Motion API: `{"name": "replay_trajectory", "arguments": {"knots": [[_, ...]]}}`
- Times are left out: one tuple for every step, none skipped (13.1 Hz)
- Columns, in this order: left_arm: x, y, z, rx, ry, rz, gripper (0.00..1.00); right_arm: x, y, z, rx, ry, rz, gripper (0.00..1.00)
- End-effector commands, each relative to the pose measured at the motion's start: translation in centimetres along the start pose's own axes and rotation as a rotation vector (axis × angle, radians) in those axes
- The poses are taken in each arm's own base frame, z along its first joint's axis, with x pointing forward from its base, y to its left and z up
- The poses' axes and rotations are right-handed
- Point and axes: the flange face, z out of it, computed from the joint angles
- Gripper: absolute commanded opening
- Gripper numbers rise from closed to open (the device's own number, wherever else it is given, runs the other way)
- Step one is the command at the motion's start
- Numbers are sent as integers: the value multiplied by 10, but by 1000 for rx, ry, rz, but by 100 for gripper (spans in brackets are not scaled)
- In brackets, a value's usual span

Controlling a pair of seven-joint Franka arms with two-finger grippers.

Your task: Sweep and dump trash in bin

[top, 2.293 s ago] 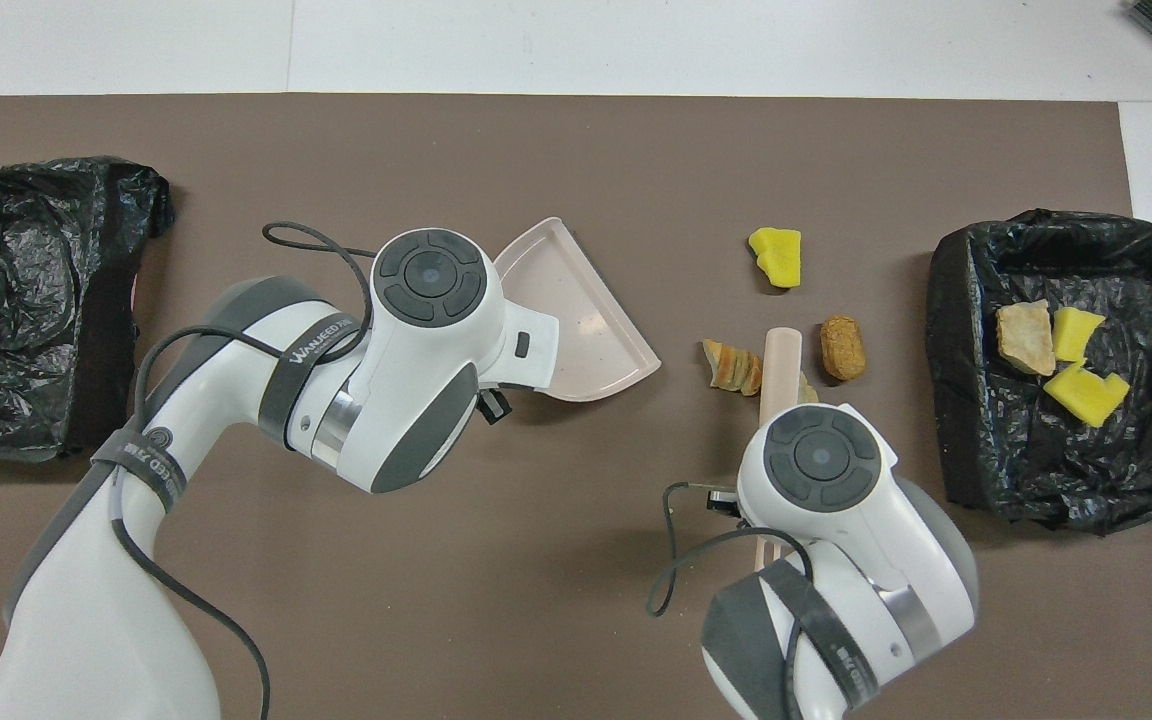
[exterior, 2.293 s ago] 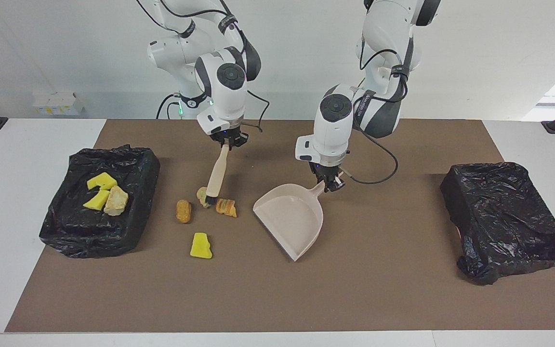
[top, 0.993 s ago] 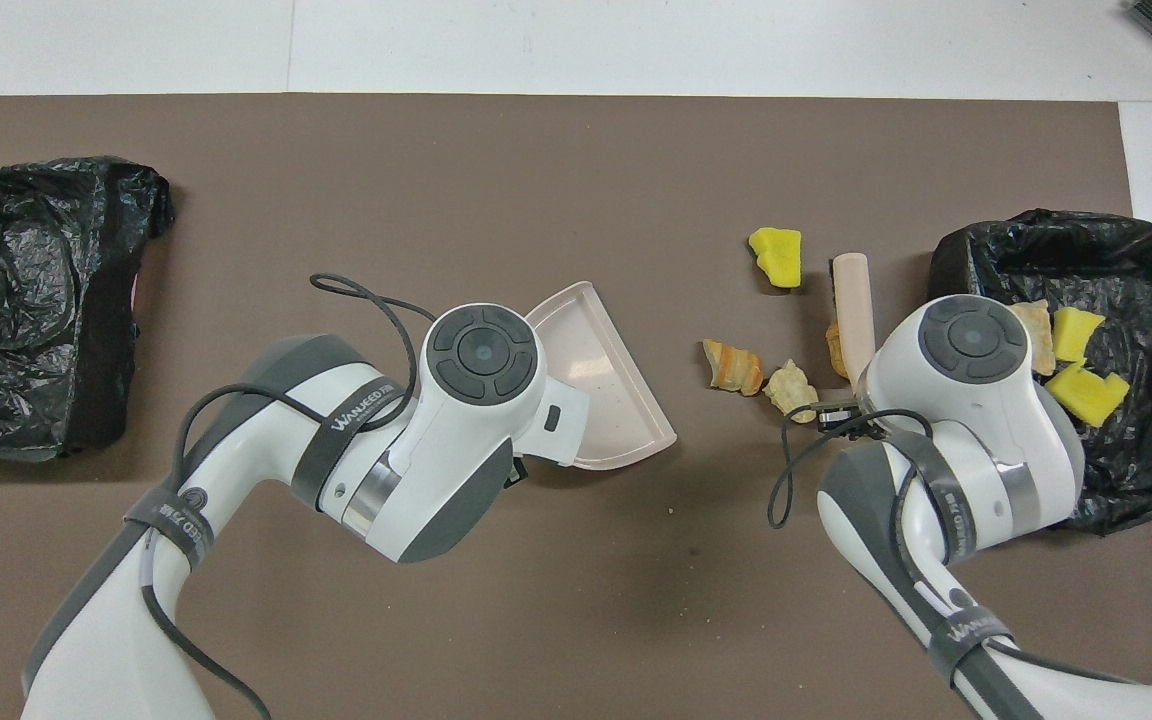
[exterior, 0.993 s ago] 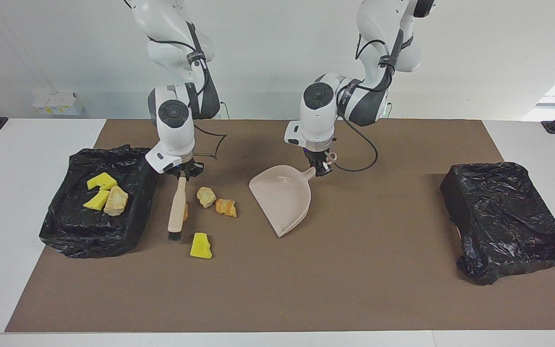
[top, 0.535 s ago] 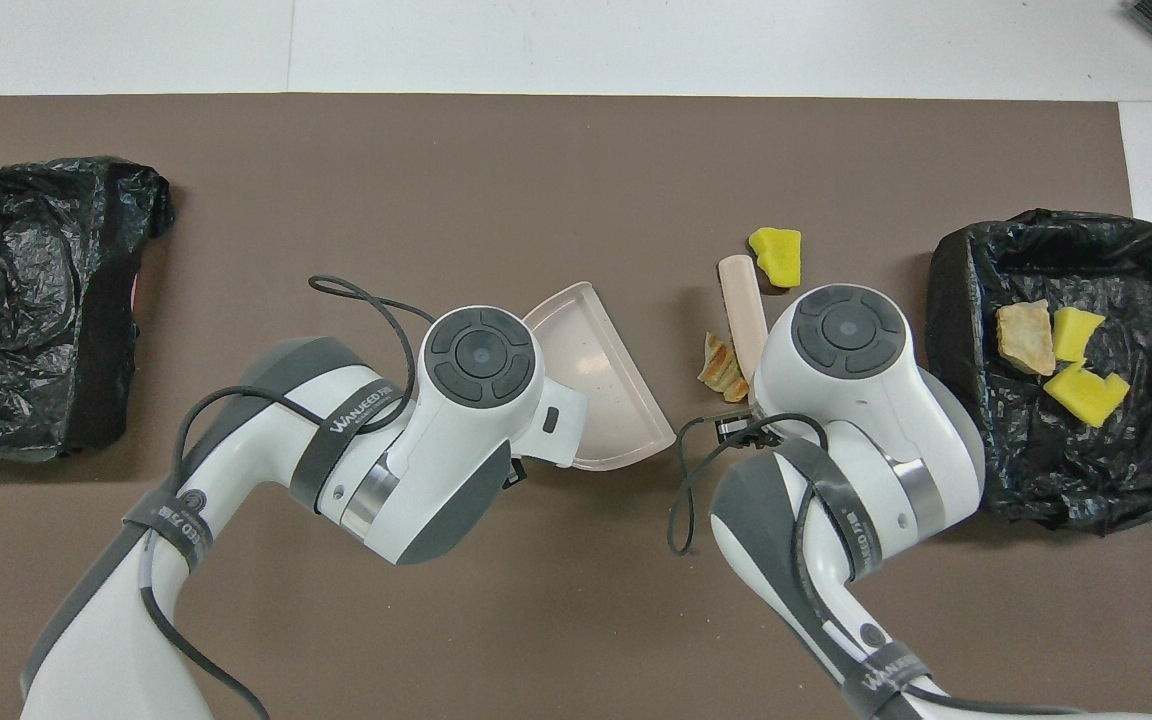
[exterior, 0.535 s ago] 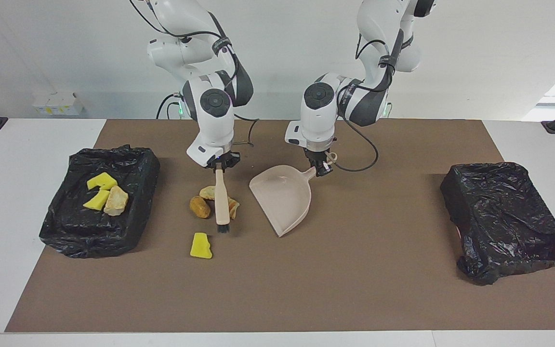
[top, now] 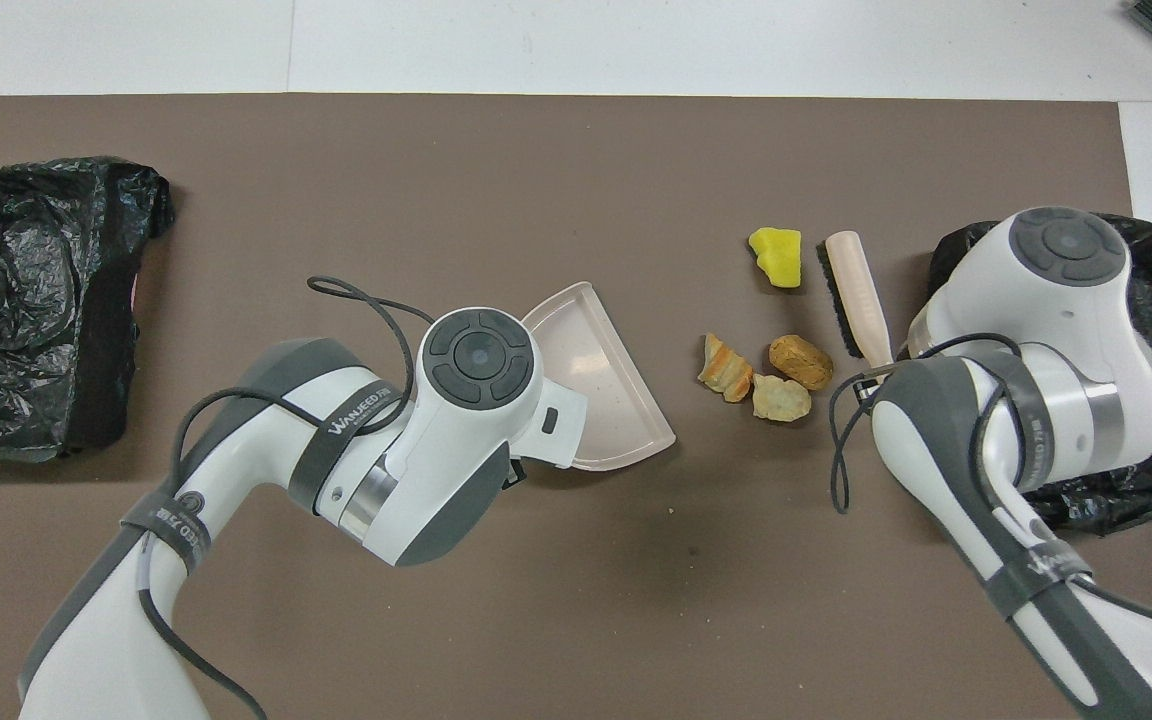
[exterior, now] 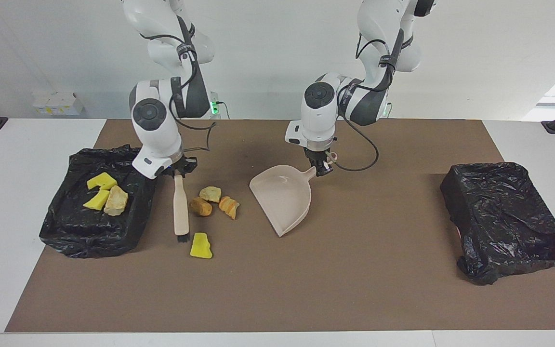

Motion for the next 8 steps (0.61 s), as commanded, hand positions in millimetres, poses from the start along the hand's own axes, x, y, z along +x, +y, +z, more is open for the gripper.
{"name": "replay_trajectory", "arguments": {"knots": [[-10,3,-2,18,5,3,0,-40,4,28,7,-5,-23,0],[-11,3,0,16,0,3,0,-52,1,38,8,-9,-11,0],[-12,5,0,16,0,5,0,-59,-2,50,24,-26,-3,0],[-13,5,1,16,0,6,0,-62,-9,61,46,-36,1,0],[-13,6,2,16,0,6,0,-60,-14,62,45,-27,12,0],[-13,5,1,18,4,5,0,-59,-21,61,42,-24,30,0],[-13,6,2,18,4,7,0,-57,-43,59,45,-22,48,0],[-13,6,2,18,4,7,0,-55,-69,54,87,-13,83,0]]}}
